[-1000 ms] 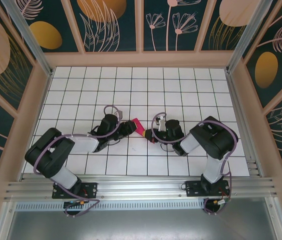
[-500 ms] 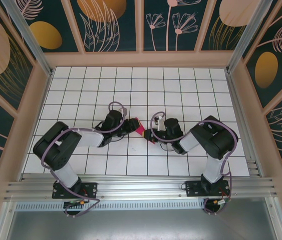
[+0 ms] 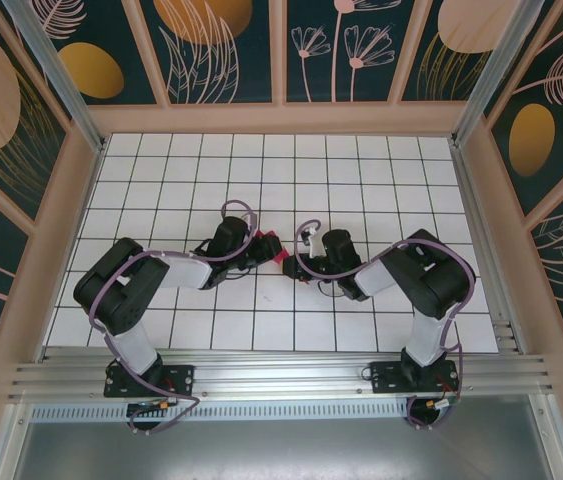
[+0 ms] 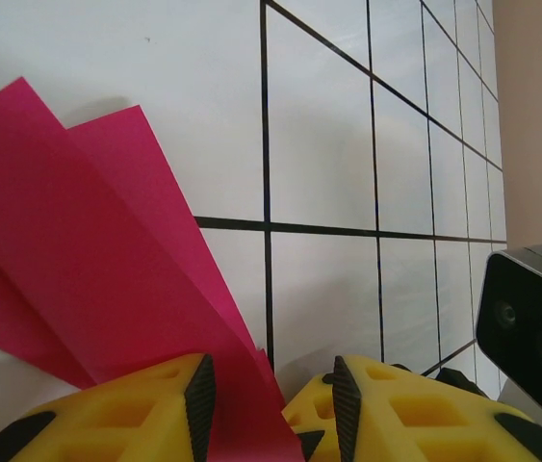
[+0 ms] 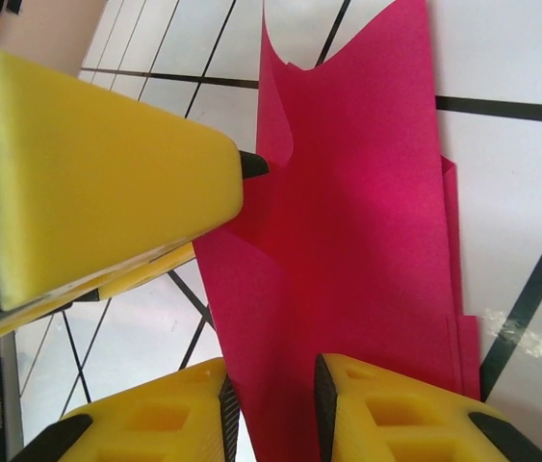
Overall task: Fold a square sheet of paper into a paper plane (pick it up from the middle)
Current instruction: Fold the wing for the fifth time at the center of the table.
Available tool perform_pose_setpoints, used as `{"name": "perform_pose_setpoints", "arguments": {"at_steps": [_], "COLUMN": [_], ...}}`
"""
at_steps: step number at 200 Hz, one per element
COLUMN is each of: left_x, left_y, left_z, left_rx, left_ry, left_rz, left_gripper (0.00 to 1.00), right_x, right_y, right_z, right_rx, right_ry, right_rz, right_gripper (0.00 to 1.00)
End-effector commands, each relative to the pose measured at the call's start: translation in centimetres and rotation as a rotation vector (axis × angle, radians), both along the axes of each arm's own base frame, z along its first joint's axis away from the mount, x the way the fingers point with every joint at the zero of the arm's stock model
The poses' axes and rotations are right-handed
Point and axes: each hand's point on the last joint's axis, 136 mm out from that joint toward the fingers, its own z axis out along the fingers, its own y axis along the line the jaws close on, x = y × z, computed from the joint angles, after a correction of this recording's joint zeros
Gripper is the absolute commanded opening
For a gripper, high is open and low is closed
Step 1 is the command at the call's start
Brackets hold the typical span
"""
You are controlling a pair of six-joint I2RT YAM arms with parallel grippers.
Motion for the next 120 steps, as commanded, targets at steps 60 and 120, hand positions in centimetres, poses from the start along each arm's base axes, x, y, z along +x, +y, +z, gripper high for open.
{"name": "perform_pose_setpoints", "arguments": {"at_steps": [60,120], "left_x": [0.7,0.8], "left_y": [0.1,2.0], "left_z": [-0.5,2.4], "left_rx": [0.03,0.062], "left_ry": [0.035,-0.037], "left_rz": [0.04,0.109], "left_gripper": [0.37,0.49], "right_x": [0.9,0.7], "right_y": [-0.7,-0.4], "right_z": [-0.4,2.8], "right_rx": [-0.166,0.007], "right_ry": [-0.127,-0.094], "right_rz": [0.027,0.002], "right_gripper": [0.27,0.05]}}
